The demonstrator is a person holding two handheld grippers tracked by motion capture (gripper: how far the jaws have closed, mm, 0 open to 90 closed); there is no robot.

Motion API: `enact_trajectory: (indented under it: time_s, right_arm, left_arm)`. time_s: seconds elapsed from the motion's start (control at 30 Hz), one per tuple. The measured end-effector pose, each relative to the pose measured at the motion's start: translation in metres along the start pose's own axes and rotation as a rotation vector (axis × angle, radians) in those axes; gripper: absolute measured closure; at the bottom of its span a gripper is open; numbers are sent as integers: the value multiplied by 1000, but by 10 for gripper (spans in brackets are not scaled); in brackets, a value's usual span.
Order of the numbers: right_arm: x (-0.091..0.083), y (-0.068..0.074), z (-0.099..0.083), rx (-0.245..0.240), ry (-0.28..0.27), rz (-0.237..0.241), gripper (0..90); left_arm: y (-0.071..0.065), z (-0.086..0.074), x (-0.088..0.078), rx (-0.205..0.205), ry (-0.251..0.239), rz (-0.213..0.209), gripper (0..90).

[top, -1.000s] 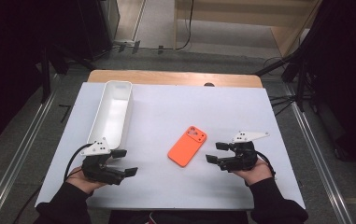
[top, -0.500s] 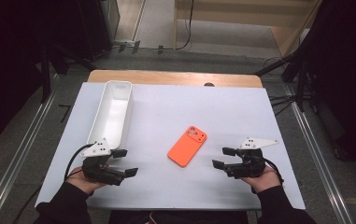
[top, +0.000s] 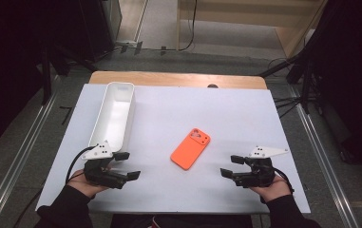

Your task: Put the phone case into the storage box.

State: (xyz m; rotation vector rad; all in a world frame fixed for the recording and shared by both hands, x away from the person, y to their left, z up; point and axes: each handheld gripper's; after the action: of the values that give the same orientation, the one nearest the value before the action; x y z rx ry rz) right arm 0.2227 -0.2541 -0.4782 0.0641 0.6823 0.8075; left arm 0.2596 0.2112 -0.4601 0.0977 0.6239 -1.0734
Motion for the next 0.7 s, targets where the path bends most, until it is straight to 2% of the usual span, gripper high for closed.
enact_trajectory:
  time_s: [0.07, 0.27, 0.57, 0.6, 0.7]
  right_arm:
    - [2, 0, 0, -6, 5, 2, 264]
    - [3, -2, 0, 2, 8, -1, 264]
    - [5, -4, 0, 10, 15, -4, 264]
    - [5, -4, 0, 7, 20, -4, 264]
    - [6, -3, 0, 6, 20, -2, 264]
  left_arm:
    - [-1, 0, 0, 12, 1, -3, 166]
    - [-2, 1, 1, 5, -4, -7, 165]
    - [-7, 12, 2, -4, -11, 21, 167]
    - [-8, 15, 3, -4, -6, 34, 167]
    - [-9, 22, 5, -26, -9, 49, 167]
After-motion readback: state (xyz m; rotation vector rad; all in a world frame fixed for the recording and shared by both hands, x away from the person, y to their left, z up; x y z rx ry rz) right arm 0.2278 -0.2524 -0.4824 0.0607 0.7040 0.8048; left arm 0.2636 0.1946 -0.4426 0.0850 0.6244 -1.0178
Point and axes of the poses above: each handheld gripper's, and its own axes: x roughly forward along the jaws, z roughly out of its top, y roughly to its left, and after that the axes turned 3 degrees about -y, right-handed
